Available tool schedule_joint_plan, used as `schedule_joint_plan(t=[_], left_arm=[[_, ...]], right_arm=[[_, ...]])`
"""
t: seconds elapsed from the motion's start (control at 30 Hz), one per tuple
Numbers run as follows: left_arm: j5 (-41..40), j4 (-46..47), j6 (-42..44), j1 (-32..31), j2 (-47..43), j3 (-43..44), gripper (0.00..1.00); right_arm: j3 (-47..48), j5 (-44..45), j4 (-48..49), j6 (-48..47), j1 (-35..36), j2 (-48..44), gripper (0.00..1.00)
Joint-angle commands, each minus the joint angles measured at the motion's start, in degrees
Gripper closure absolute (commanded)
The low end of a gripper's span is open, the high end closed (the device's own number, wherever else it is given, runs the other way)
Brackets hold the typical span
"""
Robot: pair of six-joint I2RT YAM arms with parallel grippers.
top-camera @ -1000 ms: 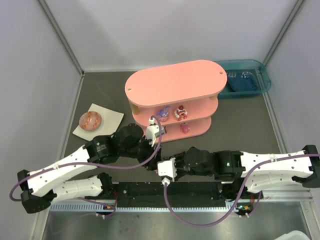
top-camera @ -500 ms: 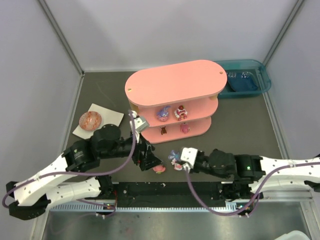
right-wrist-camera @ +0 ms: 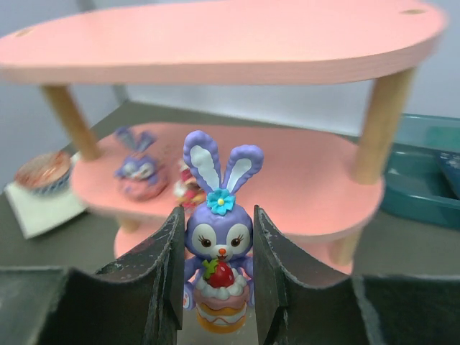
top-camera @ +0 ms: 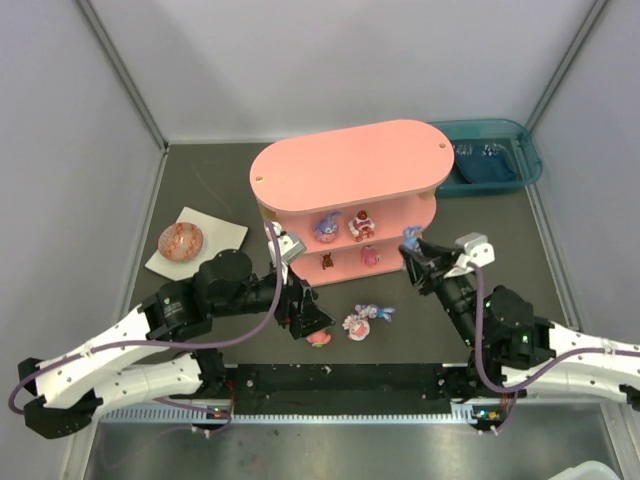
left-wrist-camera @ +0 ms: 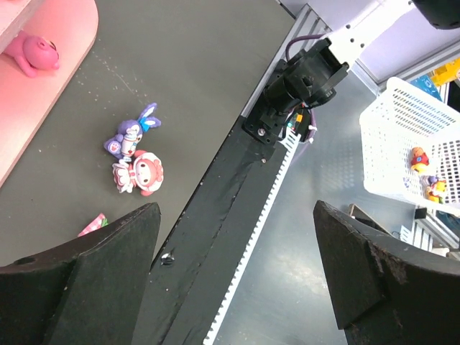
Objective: Place and organize the plastic toys onto the shelf
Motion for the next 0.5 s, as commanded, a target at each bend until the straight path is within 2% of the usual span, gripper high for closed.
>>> schedule_joint_plan(t=[0.0, 0.17, 0.3, 0.47], left_arm=[[-1.9, 4.1, -0.8, -0.2, -1.6, -0.2, 0.07], [-5.6, 5.2, -1.9, -0.2, -4.4, -2.0, 0.06], [-7.1, 6.2, -2.7, -0.2, -7.0, -3.5, 0.05], [-8.6, 6.2, -3.5, -0.2, -8.3, -4.5, 0.05]], right_arm=[[0.6, 1.2, 8.0, 2.7, -8.7, -1.2, 1.00], [-0.9, -6.0, 9.8, 7.8, -19.1, 1.4, 1.00], [-4.5, -12.2, 18.0, 8.4, -24.7, 4.1, 1.00], [-10.8, -17.5, 33.9, 7.7, -27.6, 8.1, 1.00]])
